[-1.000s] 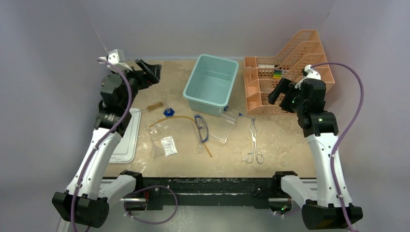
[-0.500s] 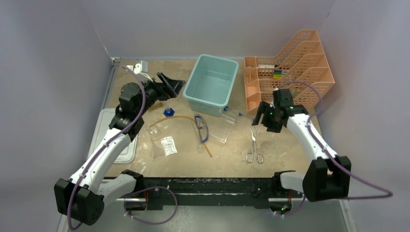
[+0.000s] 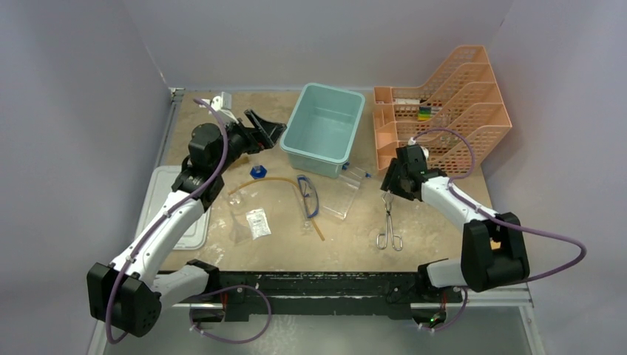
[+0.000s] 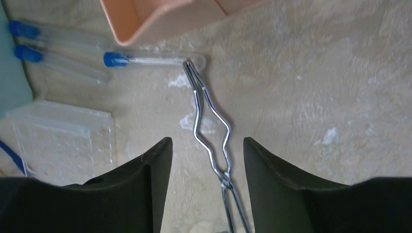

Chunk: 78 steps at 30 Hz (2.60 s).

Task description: Organize the chemistry lab equipment

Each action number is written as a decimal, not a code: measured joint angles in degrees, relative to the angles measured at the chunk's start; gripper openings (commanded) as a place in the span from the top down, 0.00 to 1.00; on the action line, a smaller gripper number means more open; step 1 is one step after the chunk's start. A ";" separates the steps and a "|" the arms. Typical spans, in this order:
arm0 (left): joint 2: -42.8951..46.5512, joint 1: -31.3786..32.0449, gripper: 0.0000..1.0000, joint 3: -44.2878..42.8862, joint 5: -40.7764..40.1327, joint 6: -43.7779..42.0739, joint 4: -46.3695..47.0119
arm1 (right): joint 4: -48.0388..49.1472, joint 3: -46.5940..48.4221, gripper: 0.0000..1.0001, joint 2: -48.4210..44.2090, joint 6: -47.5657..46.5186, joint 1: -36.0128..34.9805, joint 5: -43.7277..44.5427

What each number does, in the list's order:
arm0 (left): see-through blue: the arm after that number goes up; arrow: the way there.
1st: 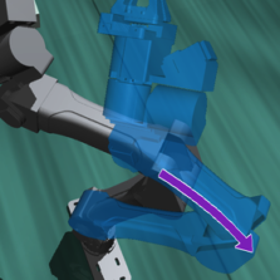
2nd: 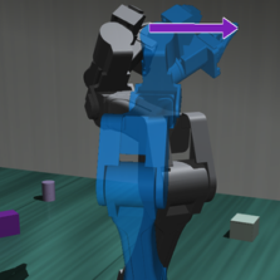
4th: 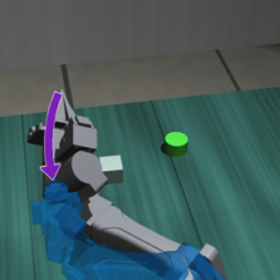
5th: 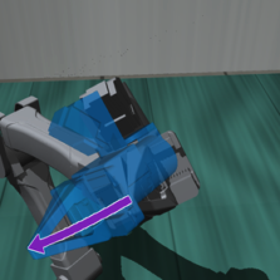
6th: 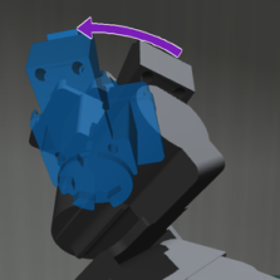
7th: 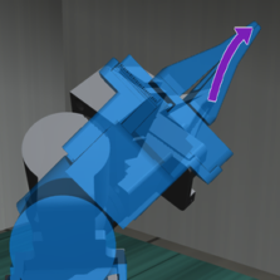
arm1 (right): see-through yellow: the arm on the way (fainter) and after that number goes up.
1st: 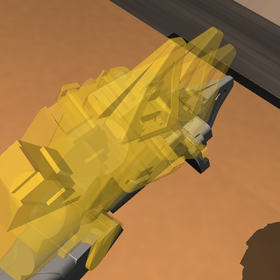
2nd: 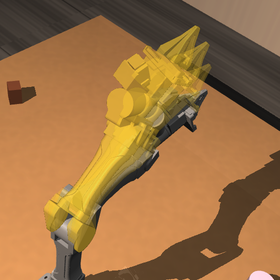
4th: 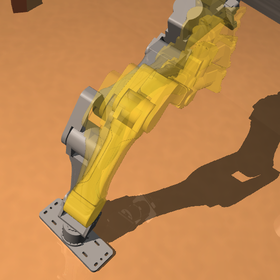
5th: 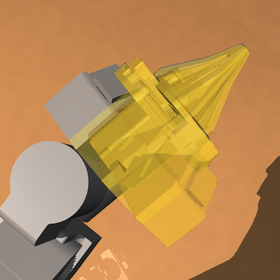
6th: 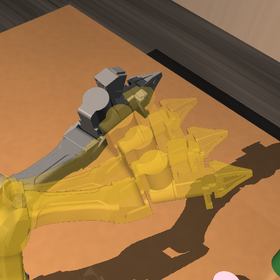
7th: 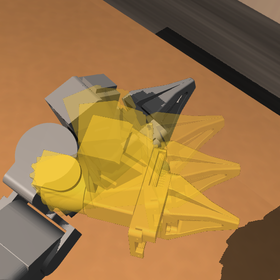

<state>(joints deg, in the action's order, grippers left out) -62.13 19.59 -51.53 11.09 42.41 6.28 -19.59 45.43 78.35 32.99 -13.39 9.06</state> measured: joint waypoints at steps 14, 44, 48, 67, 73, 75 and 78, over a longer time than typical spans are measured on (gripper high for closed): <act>-1.55 0.02 0.17 -2.21 -1.09 -0.13 -0.59 | 17.90 -0.92 0.61 10.51 -3.48 -0.11 4.09; -1.77 3.54 0.21 -4.52 1.07 -1.57 -2.16 | 15.80 -2.49 1.00 -3.28 -6.80 -0.44 4.17; -2.73 6.88 0.22 -5.49 2.25 -1.79 -2.05 | 12.83 -2.62 1.00 -10.08 -5.51 -0.44 2.58; -24.24 34.91 0.33 -15.58 -3.65 -4.59 -8.85 | 1.88 7.13 1.00 -17.68 5.73 -0.44 -5.79; -28.83 35.28 0.34 -19.15 -0.74 -6.47 -12.81 | 1.88 10.03 1.00 -17.88 8.85 -0.44 -6.69; -30.42 35.17 0.37 -20.46 0.68 -7.32 -14.12 | 1.92 11.21 1.00 -17.62 9.53 -0.44 -7.15; -31.28 35.19 0.50 -20.70 3.19 -7.85 -14.91 | 2.62 12.92 1.00 -16.79 10.49 -0.44 -7.45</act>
<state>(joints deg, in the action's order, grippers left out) -93.41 54.78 -72.23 14.28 34.57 -8.62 -16.97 58.35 61.56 43.48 -13.82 1.61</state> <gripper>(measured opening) 0.623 0.037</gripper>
